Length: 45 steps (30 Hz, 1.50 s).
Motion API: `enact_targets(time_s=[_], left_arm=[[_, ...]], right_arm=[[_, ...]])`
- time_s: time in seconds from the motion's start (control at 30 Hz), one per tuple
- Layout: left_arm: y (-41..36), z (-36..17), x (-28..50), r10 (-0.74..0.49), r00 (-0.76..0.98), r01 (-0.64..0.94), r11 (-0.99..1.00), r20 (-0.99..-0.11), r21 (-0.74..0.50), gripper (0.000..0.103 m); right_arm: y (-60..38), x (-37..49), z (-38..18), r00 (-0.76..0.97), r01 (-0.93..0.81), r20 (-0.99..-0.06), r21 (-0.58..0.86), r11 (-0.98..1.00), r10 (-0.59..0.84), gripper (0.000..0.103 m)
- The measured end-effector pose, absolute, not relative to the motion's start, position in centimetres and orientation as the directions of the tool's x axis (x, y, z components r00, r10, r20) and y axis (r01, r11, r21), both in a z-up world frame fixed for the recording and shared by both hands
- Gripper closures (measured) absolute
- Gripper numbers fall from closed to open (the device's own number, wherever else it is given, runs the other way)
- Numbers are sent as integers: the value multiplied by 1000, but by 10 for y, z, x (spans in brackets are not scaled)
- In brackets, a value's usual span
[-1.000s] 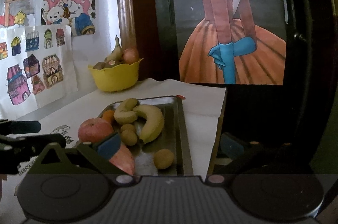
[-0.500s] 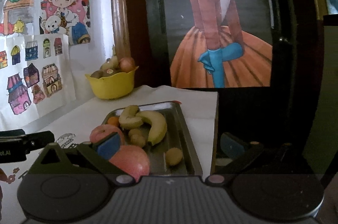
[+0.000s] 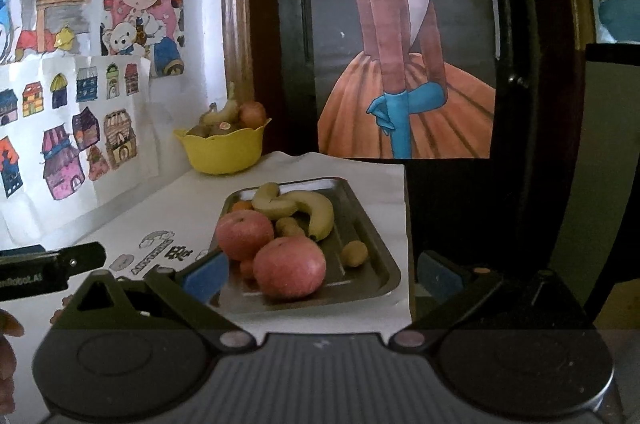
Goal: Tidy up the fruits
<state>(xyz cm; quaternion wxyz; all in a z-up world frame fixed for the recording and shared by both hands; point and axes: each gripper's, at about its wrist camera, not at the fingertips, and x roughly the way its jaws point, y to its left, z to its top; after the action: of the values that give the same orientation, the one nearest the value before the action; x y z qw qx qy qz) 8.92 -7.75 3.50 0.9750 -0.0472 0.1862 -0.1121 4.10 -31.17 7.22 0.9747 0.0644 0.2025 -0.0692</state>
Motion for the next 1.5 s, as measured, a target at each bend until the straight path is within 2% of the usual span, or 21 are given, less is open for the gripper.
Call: enact_targets(time_s=[0.23, 0.4, 0.7, 1.07, 1.5], left_arm=[[-50, 32, 63, -202, 917, 156, 975, -344, -157, 1], [-37, 25, 49, -144, 918, 100, 986, -369, -136, 1], [-18, 6, 23, -75, 923, 41, 994, -377, -98, 1], [-15, -2, -5, -70, 941, 33, 993, -330, -118, 1], [-10, -16, -20, -56, 942, 14, 992, -330, -127, 1]], right_arm=[[-291, 18, 76, 914, 172, -387, 90, 981, -124, 0], [-277, 0, 74, 923, 178, -361, 93, 980, -133, 0], [-259, -34, 51, 946, 207, -287, 180, 962, -150, 0], [-245, -63, 40, 957, 199, -244, 153, 968, -158, 0], [-235, -75, 27, 961, 152, -253, 142, 978, -113, 0]])
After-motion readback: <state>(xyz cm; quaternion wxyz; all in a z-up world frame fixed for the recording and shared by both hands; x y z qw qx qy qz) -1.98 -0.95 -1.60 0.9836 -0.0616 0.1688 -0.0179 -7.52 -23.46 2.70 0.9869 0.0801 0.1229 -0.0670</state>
